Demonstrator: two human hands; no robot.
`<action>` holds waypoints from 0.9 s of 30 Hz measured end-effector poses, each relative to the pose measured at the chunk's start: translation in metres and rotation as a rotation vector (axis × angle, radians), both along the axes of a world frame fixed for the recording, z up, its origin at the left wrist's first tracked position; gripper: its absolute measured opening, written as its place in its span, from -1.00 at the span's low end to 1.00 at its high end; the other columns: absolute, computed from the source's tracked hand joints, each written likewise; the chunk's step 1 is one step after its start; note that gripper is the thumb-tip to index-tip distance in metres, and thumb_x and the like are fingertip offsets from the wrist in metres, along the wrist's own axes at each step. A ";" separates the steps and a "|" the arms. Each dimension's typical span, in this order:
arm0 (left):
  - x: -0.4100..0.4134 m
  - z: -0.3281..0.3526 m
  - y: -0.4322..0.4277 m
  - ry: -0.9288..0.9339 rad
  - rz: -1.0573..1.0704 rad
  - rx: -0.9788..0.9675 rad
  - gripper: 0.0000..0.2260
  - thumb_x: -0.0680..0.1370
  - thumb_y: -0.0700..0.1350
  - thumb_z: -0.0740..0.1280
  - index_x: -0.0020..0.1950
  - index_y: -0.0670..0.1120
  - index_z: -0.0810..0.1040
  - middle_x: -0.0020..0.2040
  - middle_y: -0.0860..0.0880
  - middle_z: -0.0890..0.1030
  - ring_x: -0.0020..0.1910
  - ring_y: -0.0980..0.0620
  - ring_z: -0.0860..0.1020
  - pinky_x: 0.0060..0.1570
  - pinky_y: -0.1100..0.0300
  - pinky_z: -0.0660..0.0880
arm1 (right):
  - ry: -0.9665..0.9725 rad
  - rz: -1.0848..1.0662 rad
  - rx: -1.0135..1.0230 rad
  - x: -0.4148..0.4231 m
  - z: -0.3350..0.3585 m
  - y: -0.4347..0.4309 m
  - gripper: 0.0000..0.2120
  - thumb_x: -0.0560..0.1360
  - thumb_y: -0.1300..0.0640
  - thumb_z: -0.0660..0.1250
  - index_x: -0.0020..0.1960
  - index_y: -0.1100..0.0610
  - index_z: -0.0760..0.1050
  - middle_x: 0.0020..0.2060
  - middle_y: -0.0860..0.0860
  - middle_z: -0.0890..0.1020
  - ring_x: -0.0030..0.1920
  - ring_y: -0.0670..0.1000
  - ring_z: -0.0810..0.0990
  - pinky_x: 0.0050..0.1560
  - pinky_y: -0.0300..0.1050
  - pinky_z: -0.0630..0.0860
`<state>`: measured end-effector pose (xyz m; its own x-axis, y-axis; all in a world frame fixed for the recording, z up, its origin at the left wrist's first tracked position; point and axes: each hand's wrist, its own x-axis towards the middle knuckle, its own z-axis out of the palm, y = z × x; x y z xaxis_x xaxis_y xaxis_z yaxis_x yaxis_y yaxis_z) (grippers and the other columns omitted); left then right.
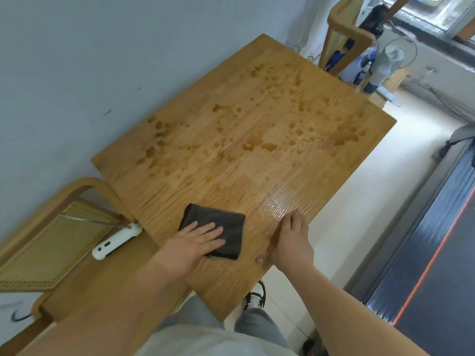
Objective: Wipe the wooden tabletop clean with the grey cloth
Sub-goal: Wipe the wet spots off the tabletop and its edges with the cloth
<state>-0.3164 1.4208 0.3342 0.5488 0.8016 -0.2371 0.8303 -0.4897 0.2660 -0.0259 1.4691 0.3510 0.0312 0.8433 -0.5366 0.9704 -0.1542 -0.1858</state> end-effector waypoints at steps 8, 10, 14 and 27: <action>0.116 -0.004 -0.060 0.053 0.526 -0.122 -0.26 0.62 -0.28 0.21 0.68 0.11 -0.09 0.67 0.10 -0.19 0.65 0.00 -0.21 0.58 -0.04 -0.28 | -0.053 0.093 0.023 0.002 -0.003 -0.001 0.38 0.22 -0.29 0.63 0.63 0.25 -0.19 0.62 0.13 -0.13 0.63 0.16 -0.18 0.47 0.04 0.40; 0.099 -0.005 -0.065 0.050 0.270 -0.203 -0.18 0.59 -0.32 0.26 0.68 0.11 -0.12 0.62 0.15 -0.27 0.64 0.04 -0.26 0.52 0.04 -0.39 | -0.087 0.126 0.057 0.002 -0.009 -0.001 0.23 0.32 -0.17 0.59 0.62 0.26 -0.15 0.62 0.16 -0.07 0.63 0.18 -0.13 0.41 0.00 0.44; 0.025 -0.004 -0.054 0.099 0.140 -0.154 -0.22 0.60 -0.37 0.23 0.67 0.15 -0.01 0.63 0.14 -0.19 0.64 0.07 -0.21 0.52 0.10 -0.37 | -0.081 0.102 -0.008 0.002 -0.009 0.002 0.46 0.15 -0.37 0.63 0.63 0.21 -0.22 0.62 0.08 -0.16 0.62 0.13 -0.21 0.43 0.08 0.41; 0.066 -0.004 -0.101 0.076 0.108 -0.172 -0.30 0.67 -0.34 0.14 0.68 0.16 -0.03 0.68 0.13 -0.16 0.63 0.10 -0.25 0.47 0.12 -0.48 | -0.046 0.179 -0.086 0.019 0.006 0.016 0.03 0.40 -0.10 0.56 0.61 0.18 0.00 0.57 0.06 0.05 0.57 0.18 0.02 0.40 0.15 0.41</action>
<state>-0.2506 1.3201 0.3306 0.4370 0.7991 -0.4129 0.8964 -0.3492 0.2729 -0.0065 1.4849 0.3570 -0.0894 0.7884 -0.6086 0.9909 0.0085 -0.1345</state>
